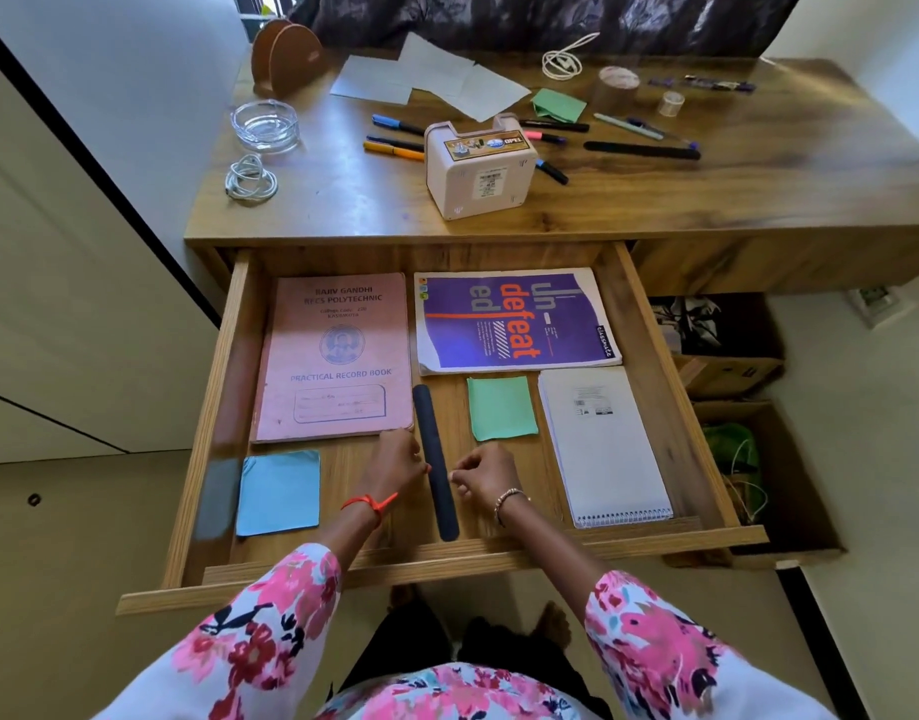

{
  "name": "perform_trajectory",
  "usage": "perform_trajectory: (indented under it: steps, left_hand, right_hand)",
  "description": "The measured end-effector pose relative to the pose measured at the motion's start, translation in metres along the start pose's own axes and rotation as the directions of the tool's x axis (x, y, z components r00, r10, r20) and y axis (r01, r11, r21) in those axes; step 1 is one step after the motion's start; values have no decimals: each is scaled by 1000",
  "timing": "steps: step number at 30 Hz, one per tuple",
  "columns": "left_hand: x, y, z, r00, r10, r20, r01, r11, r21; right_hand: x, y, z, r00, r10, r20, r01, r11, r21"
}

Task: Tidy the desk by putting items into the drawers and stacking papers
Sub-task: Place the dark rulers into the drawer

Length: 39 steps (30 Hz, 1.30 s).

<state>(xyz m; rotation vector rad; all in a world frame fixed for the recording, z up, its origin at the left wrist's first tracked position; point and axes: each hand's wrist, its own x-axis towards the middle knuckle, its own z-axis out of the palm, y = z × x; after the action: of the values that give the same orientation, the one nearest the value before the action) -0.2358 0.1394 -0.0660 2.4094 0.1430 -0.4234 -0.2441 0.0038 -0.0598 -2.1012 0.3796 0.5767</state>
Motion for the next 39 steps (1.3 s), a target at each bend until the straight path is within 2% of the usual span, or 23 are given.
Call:
perform_trajectory:
  steps: [4, 7, 13, 18, 27, 36, 39]
  left_hand:
    - [-4, 14, 1, 996, -32, -86, 33, 999, 19]
    - [-3, 38, 1, 989, 7, -144, -2, 999, 34]
    - [10, 127, 27, 927, 221, -303, -234, 972, -8]
    - [19, 219, 46, 815, 408, -411, -420, 905, 65]
    - [54, 322, 49, 728, 568, -384, -529, 822, 212]
    - [135, 375, 57, 753, 522, -401, -467, 853, 233]
    - [159, 385, 64, 791, 455, -409, -409, 891, 199]
  right_hand:
    - [-3, 6, -17, 997, -51, 59, 52, 998, -23]
    - [-5, 4, -53, 990, -123, 70, 124, 992, -8]
    - [-6, 10, -173, 919, -377, -118, 367, 925, -95]
    - [-14, 24, -273, 845, -473, -249, 433, 879, -202]
    - [17, 38, -395, 757, -579, -304, 466, 803, -371]
    - [92, 29, -469, 723, -643, -252, 479, 730, -487]
    - [123, 25, -486, 735, -648, -199, 477, 703, -528]
